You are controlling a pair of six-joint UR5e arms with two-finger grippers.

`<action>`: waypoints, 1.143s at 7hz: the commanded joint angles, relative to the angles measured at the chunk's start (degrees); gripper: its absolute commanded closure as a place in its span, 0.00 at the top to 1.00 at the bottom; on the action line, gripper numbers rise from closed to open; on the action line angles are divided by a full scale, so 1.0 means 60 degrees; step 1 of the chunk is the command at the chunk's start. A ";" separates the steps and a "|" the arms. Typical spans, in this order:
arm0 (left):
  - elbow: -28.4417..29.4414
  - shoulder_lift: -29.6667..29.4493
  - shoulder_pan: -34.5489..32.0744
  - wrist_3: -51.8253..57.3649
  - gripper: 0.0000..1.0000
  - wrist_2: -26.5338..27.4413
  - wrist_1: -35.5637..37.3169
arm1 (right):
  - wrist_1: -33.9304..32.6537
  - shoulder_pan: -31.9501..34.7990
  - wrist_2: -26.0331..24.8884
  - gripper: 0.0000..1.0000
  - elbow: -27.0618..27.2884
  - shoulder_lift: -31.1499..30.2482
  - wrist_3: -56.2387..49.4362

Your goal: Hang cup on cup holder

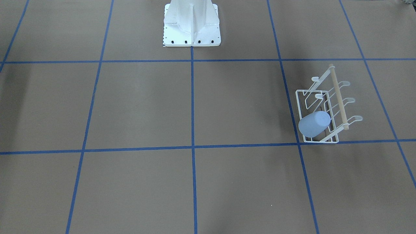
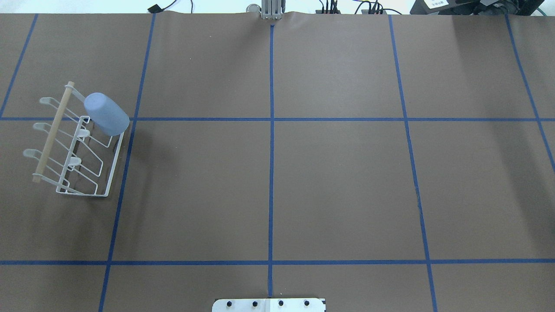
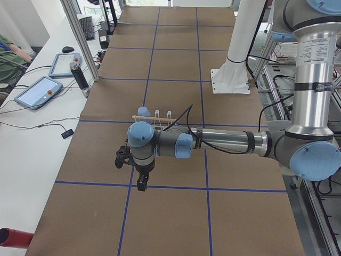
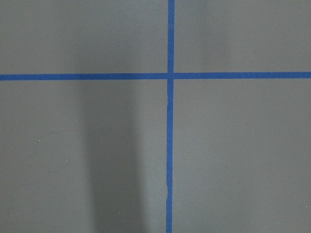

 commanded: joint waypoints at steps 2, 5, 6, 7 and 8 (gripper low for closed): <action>0.0087 -0.0007 -0.0004 -0.0002 0.99 0.0021 0.0002 | 0.0014 -0.0005 -0.0115 1.00 -0.0128 0.0017 -0.0014; 0.0102 0.0051 -0.0004 -0.0002 0.99 0.0035 0.0002 | 0.0102 -0.0020 -0.0452 1.00 -0.0320 0.0119 -0.0029; 0.0102 0.0051 -0.0004 -0.0002 0.99 0.0035 0.0002 | 0.0102 -0.0020 -0.0452 1.00 -0.0334 0.0105 -0.0029; 0.0102 0.0066 -0.0004 -0.0002 0.99 0.0035 0.0002 | 0.0102 -0.0020 -0.0452 1.00 -0.0334 0.0105 -0.0029; 0.0102 0.0066 -0.0004 -0.0002 0.99 0.0035 0.0002 | 0.0102 -0.0034 -0.0452 1.00 -0.0334 0.0105 -0.0029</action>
